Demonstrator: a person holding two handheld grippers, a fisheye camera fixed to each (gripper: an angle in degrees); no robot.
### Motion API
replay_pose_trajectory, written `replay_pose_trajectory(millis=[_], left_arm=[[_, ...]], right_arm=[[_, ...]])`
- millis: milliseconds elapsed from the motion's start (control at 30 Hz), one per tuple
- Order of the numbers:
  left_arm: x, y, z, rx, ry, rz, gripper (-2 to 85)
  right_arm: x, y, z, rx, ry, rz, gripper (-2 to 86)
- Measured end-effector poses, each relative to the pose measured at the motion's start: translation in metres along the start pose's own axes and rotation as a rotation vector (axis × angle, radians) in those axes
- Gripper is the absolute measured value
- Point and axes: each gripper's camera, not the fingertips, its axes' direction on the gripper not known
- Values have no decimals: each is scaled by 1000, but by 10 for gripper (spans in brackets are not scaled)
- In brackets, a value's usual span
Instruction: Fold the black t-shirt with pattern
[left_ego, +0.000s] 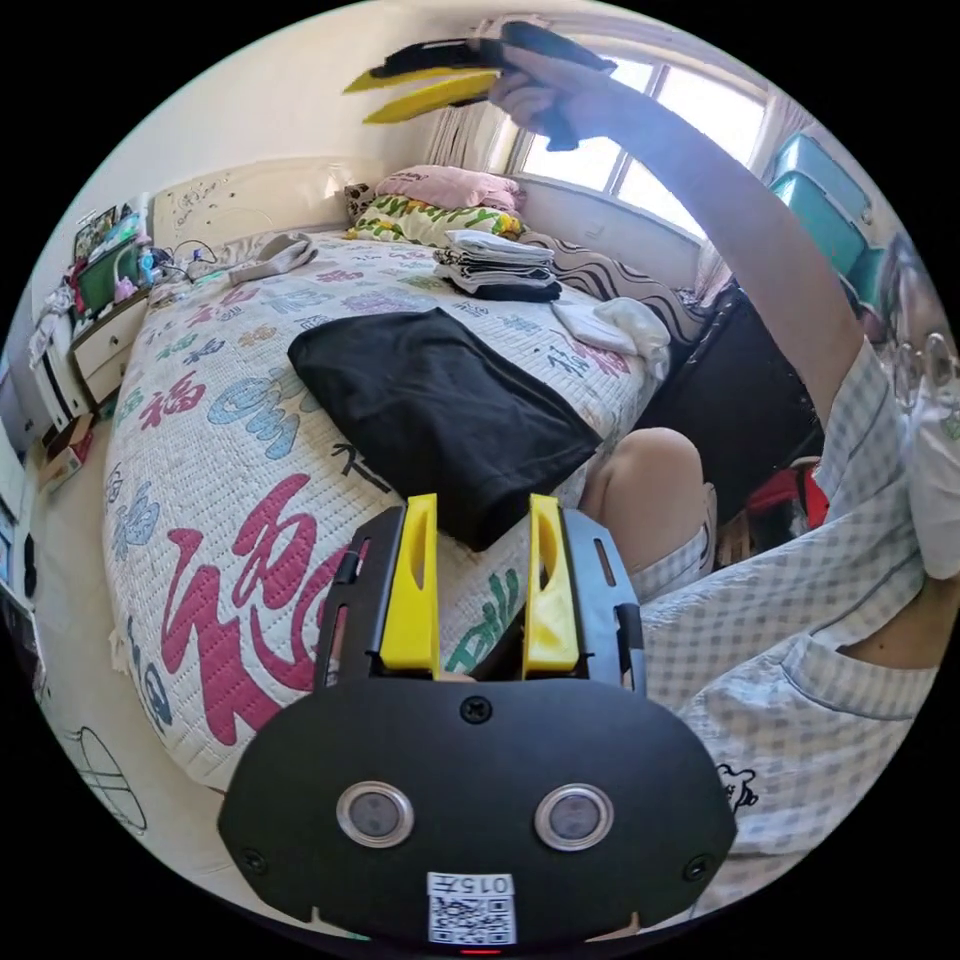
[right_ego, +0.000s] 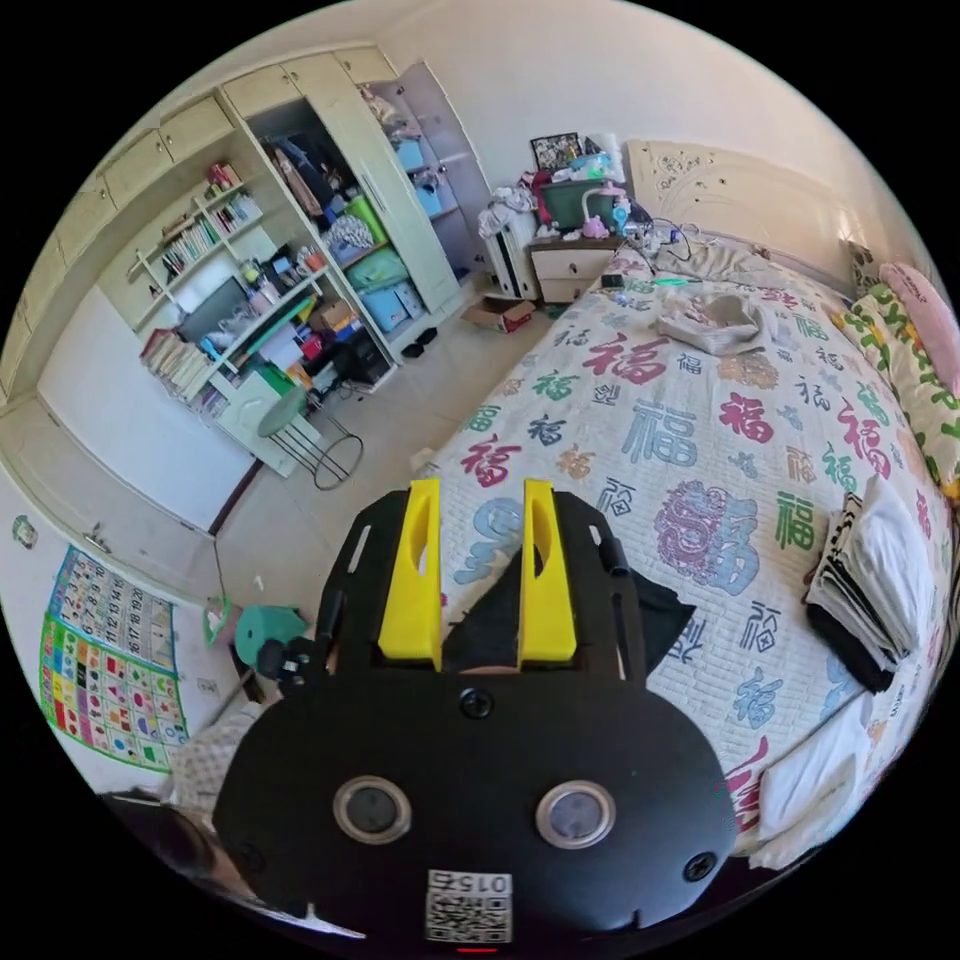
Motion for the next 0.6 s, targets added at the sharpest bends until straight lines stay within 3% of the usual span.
replay_pose_trajectory(millis=[100, 300, 600], left_arm=[[22, 8, 5, 36, -105, 17, 109], [53, 27, 27, 38, -218, 40, 71], [60, 55, 33, 94, -146, -15, 2]], right_arm=[[6, -13, 68, -152, 80, -70, 145], [17, -40, 186, -375, -33, -138, 146], [28, -59, 223, -498, -93, -180, 26]])
